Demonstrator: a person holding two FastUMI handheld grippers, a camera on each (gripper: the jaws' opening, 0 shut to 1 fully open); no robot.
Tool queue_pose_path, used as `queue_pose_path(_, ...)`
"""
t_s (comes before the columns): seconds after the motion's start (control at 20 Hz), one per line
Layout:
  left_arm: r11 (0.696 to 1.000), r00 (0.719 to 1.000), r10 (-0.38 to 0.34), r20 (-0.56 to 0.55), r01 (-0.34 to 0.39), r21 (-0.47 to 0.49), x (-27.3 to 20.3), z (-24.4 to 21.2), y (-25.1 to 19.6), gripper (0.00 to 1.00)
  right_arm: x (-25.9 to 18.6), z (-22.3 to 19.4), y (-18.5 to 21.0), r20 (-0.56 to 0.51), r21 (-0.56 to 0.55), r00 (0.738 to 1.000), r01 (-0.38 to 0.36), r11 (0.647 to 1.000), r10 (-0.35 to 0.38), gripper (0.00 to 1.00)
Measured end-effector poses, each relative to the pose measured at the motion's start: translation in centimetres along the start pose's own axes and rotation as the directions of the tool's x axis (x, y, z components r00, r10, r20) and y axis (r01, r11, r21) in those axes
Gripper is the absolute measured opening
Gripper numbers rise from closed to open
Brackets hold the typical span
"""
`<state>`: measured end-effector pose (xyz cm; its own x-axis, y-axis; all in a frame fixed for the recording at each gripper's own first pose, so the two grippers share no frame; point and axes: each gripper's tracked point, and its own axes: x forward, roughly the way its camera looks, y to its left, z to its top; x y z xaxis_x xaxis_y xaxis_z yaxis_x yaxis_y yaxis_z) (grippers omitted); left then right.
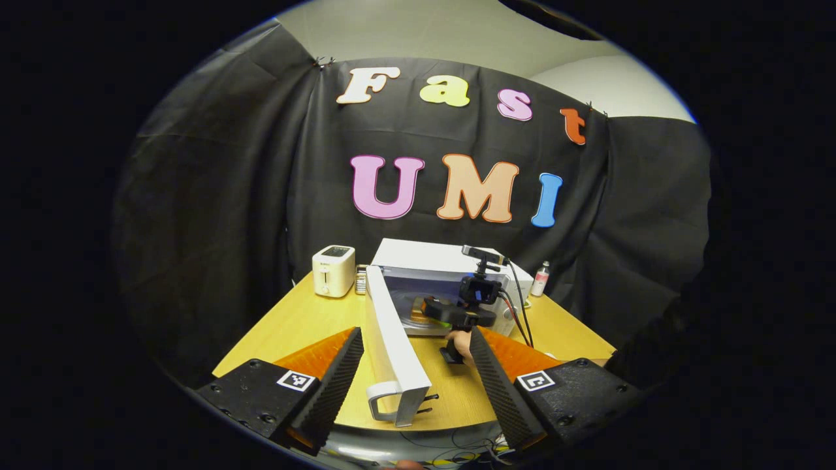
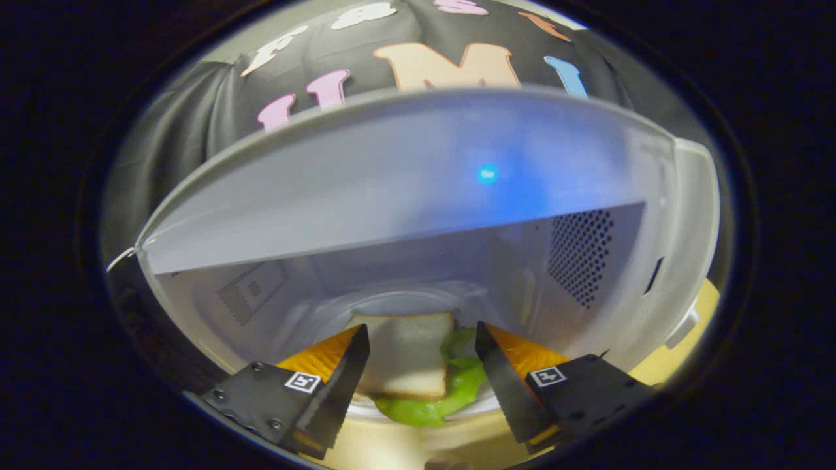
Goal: Open the microwave oven with the left hand, put the food in, and close the microwave oven.
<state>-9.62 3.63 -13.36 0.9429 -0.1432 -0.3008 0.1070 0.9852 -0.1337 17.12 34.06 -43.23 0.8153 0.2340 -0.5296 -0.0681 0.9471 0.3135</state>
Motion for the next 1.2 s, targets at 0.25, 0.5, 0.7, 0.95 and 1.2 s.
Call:
queue_pose_path(0.25,0.999,1.000,0.003,0.018,-0.004,0.036,-0.4,0.3,0.0,0.94,-7.8,0.8,1.8,0.029,-0.125,0.993,-0.108,0.986,0.113,1.00)
queue_pose_path(0.5,0.997,0.999,0.025,0.025,-0.027,0.077,-1.8,-0.1,0.9,0.99,-16.7,2.5,-0.4,0.044,-0.129,0.984,-0.168,0.977,0.174,1.00)
queue_pose_path(0.7,0.996,0.999,0.029,0.016,-0.030,0.080,-2.1,-1.2,1.9,0.99,-22.7,5.3,-4.2,0.080,-0.144,0.984,-0.148,0.978,0.161,0.92)
queue_pose_path(0.95,0.993,0.999,0.048,0.002,-0.048,0.106,-2.0,-2.7,4.8,0.96,-28.7,11.2,-9.2,0.161,-0.101,0.983,-0.076,0.992,0.092,0.92)
queue_pose_path(1.2,0.989,0.994,0.109,-0.018,-0.106,0.102,-1.4,-4.3,8.6,0.96,-34.2,15.1,-12.3,0.230,-0.114,0.972,-0.025,0.993,0.051,1.00)
